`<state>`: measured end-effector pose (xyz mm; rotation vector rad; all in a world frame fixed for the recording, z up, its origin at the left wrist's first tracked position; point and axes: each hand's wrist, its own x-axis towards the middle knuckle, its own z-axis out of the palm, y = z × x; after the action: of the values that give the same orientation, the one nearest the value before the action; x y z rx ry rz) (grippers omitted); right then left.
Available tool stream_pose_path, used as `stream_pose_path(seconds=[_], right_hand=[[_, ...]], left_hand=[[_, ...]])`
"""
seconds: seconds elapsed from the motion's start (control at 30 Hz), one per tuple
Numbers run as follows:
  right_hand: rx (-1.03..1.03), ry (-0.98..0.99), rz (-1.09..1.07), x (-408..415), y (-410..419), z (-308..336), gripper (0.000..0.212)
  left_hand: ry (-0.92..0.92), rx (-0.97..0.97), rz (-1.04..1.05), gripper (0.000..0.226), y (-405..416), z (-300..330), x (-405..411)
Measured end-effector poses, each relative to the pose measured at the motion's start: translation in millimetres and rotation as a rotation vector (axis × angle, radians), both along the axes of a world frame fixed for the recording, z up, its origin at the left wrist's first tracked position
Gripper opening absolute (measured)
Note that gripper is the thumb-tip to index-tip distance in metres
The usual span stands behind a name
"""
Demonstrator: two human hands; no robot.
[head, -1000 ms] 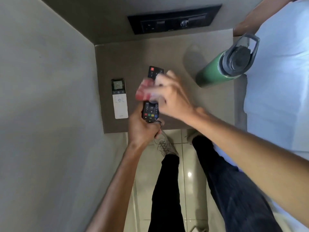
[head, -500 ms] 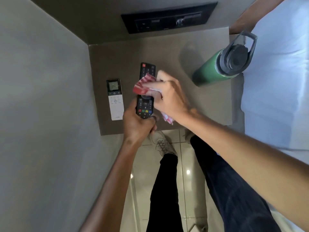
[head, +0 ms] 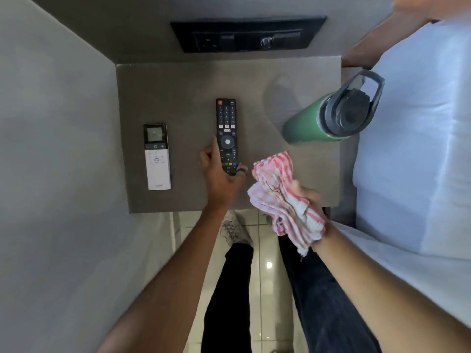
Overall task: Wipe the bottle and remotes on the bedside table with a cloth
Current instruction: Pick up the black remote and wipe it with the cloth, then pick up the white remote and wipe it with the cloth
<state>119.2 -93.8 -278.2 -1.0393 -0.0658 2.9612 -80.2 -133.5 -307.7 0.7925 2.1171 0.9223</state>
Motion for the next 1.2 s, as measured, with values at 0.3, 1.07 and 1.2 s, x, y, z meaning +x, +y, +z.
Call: stream_pose_path(seconds=[0.3,1.07,1.2], right_hand=[[-0.079,0.008,-0.294,-32,3,-7,0.048],[0.226,-0.367,-0.023,-126,30,66,0.031],[0.955,-0.531,-0.029,-161,37,120,0.042]], left_hand=[[0.238,-0.121,-0.017,0.095,28,-22,1],[0.239,-0.264,0.337,0.074,-51,43,-89],[0.254,-0.134,0.316,0.062,-63,103,-68]])
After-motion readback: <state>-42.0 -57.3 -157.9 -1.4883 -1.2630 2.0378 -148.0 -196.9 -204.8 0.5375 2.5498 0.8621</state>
